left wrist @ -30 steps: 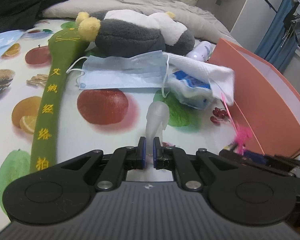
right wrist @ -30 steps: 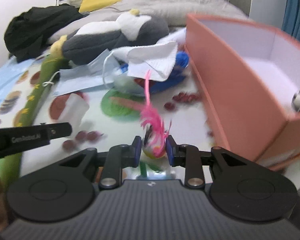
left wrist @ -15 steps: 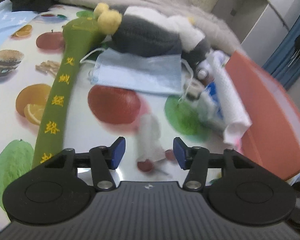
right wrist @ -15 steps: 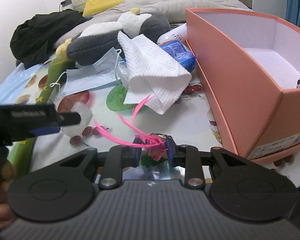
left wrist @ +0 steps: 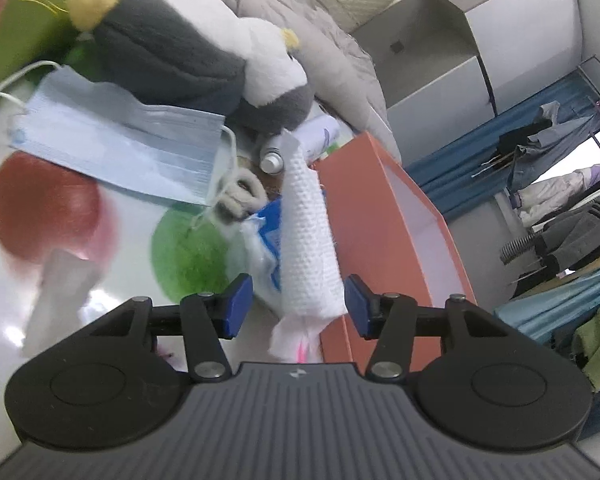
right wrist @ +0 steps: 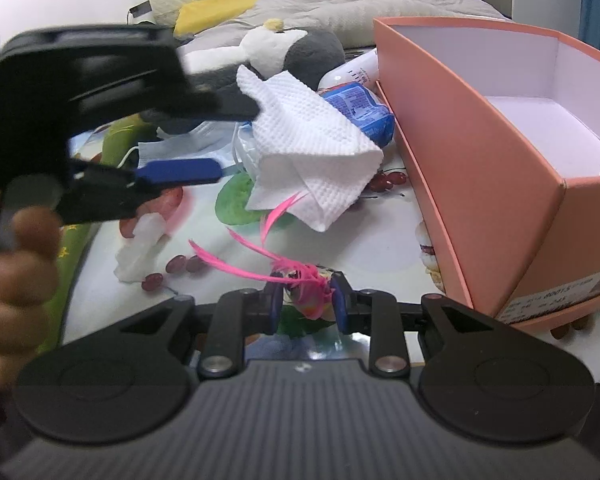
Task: Organize soft objects
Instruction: 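Lift feathered toy with right tool while left tool grasps and lifts white wipe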
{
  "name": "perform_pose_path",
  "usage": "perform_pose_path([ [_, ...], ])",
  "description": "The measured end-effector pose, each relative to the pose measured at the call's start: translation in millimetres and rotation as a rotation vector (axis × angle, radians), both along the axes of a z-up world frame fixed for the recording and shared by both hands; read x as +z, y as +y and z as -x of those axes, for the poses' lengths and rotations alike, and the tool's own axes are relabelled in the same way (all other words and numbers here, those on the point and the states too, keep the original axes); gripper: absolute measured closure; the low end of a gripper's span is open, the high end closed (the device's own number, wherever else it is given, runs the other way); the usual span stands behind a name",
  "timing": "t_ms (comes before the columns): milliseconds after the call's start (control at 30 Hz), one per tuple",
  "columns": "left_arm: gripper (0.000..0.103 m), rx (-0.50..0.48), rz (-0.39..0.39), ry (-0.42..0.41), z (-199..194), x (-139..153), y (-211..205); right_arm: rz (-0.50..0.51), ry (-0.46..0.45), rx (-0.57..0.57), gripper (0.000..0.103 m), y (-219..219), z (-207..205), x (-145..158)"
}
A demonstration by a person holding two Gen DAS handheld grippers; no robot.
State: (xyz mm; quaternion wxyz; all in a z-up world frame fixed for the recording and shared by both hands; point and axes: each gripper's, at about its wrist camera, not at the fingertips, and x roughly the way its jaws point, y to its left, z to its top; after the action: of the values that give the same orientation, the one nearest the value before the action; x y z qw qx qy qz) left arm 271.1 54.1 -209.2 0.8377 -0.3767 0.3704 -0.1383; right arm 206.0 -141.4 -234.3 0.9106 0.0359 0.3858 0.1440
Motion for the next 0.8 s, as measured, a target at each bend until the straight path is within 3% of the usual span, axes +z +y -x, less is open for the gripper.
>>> perform_pose_path([
  [100, 0.062, -0.028, -0.01, 0.015, -10, -2, -11, -0.005, 0.001, 0.007, 0.074, -1, 0, 0],
  [233, 0.095, -0.024, -0.031, 0.033, -14, -8, -17, -0.013, 0.002, 0.017, 0.074, -4, 0, 0],
  [533, 0.098, -0.005, -0.149, -0.06, 6, 27, -19, 0.008, 0.004, -0.009, 0.074, -17, 7, 3],
  [633, 0.098, 0.011, -0.223, -0.089, 16, 41, -21, 0.01, 0.008, -0.022, 0.074, -23, 11, 5],
  [800, 0.098, 0.017, -0.278, -0.086, 38, 49, -18, 0.006, 0.022, -0.037, 0.074, -33, 18, 10],
])
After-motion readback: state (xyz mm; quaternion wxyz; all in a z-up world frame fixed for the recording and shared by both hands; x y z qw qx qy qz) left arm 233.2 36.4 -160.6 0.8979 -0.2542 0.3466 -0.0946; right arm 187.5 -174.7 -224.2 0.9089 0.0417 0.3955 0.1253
